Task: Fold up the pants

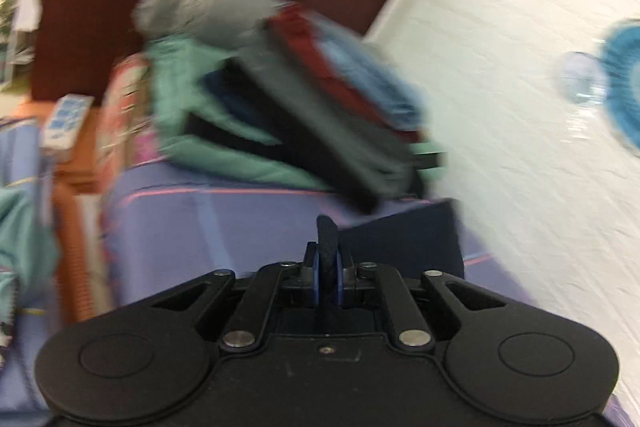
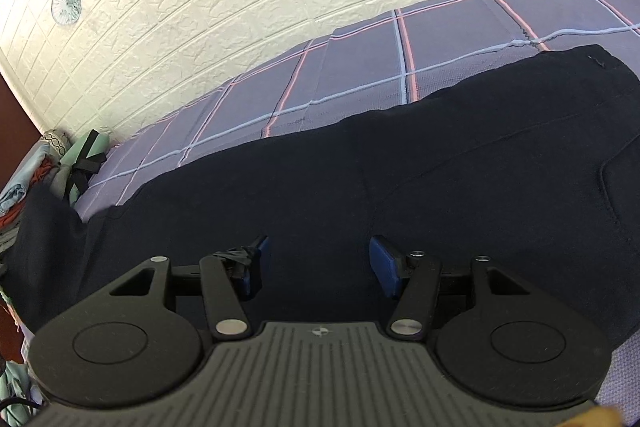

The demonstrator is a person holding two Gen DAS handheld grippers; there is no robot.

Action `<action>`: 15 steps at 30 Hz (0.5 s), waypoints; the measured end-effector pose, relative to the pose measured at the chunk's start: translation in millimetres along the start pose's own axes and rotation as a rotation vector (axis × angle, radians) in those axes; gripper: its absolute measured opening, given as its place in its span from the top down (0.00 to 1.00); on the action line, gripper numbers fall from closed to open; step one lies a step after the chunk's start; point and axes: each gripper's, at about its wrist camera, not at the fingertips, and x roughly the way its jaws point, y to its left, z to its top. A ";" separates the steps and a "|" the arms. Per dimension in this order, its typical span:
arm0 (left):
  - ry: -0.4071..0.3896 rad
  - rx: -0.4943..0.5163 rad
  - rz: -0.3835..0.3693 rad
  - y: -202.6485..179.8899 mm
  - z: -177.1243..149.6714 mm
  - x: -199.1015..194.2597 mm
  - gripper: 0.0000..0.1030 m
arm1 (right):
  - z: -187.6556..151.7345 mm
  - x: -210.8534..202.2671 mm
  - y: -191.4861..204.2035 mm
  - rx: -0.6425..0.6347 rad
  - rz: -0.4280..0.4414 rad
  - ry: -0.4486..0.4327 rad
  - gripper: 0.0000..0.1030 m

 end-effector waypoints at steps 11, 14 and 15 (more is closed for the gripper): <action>0.114 -0.004 0.108 31.1 -19.7 33.1 0.00 | 0.3 2.1 6.6 -0.029 -0.006 0.017 0.10; 0.134 -0.070 0.129 42.8 -17.5 26.9 0.00 | 0.3 1.4 6.9 -0.030 -0.009 0.018 0.10; 0.144 -0.090 0.127 46.1 -17.4 22.9 0.00 | 1.4 1.8 7.5 -0.032 -0.010 0.019 0.10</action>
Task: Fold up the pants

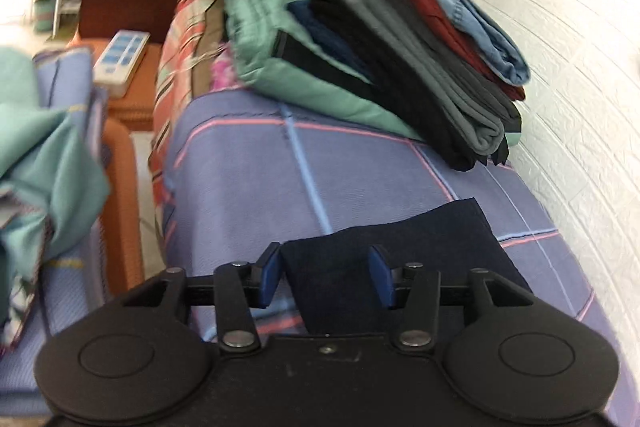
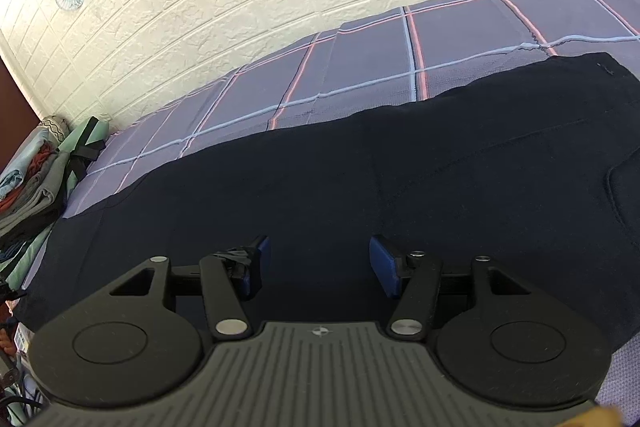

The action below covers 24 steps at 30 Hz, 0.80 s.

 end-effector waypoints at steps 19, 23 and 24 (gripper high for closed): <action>0.120 -0.059 -0.105 -9.3 -30.3 -26.2 0.00 | 25.4 -69.5 -107.2 0.034 -0.591 -0.308 0.00; 0.117 -0.056 -0.092 -12.0 -31.1 -26.7 0.00 | 25.7 -69.7 -165.5 0.188 -0.505 -0.246 0.00; 0.118 -0.059 -0.092 -12.0 -31.3 -27.1 0.00 | 24.5 -67.4 -174.5 0.222 -0.436 -0.220 0.00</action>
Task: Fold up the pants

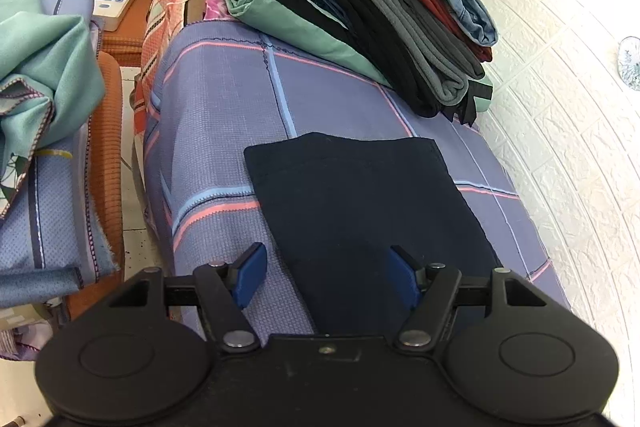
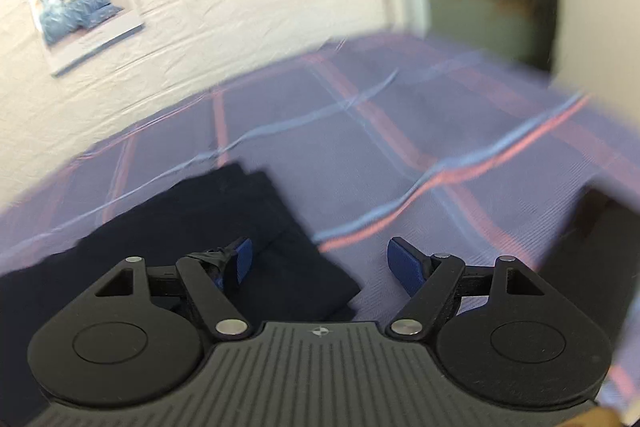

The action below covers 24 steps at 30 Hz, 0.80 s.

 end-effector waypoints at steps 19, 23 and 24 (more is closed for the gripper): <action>0.010 -0.019 -0.068 9.2 7.2 4.3 0.00 | -11.2 -38.0 129.0 -0.224 0.438 -0.008 0.00; 0.007 0.023 -0.097 -3.3 12.5 16.6 0.00 | -40.1 -27.6 184.4 -0.261 0.607 0.095 0.00; 0.010 0.022 -0.100 -5.2 13.7 17.9 0.00 | -47.3 -28.2 196.0 -0.263 0.633 0.124 0.00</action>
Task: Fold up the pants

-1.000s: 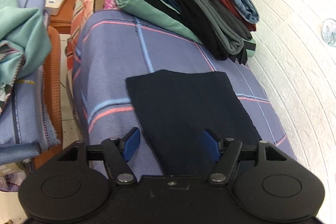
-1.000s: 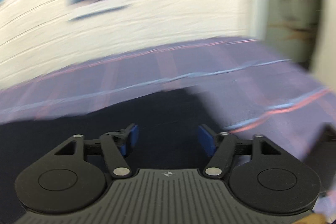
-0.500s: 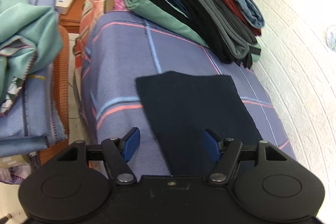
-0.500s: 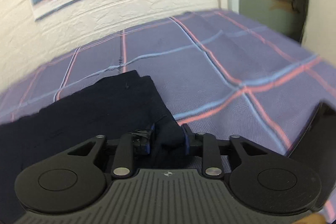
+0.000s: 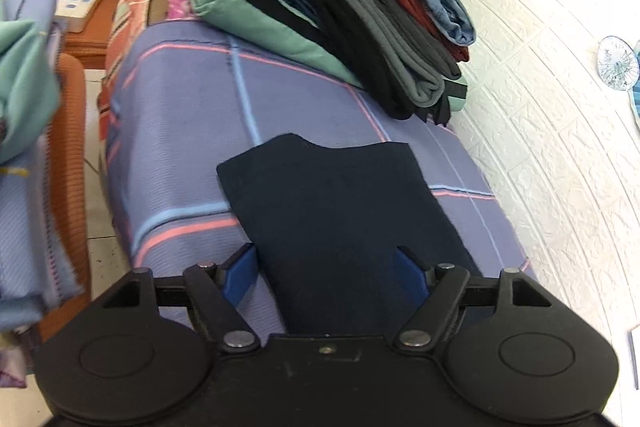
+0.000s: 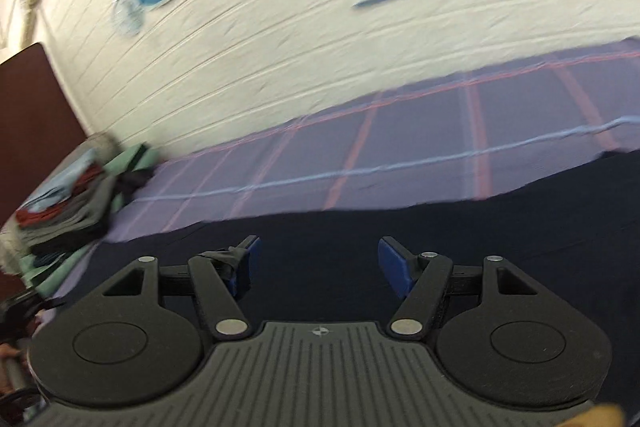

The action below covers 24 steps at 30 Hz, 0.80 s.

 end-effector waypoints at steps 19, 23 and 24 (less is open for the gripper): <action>-0.061 0.133 -0.041 -13.3 8.4 42.1 0.00 | -46.9 77.1 115.3 -0.198 0.427 0.451 0.75; -0.049 0.149 -0.088 -15.9 12.1 42.8 0.00 | -58.1 79.9 128.5 -0.289 0.405 0.481 0.77; -0.061 0.169 -0.116 -20.1 12.3 37.8 0.00 | -57.3 80.0 129.2 -0.288 0.412 0.484 0.77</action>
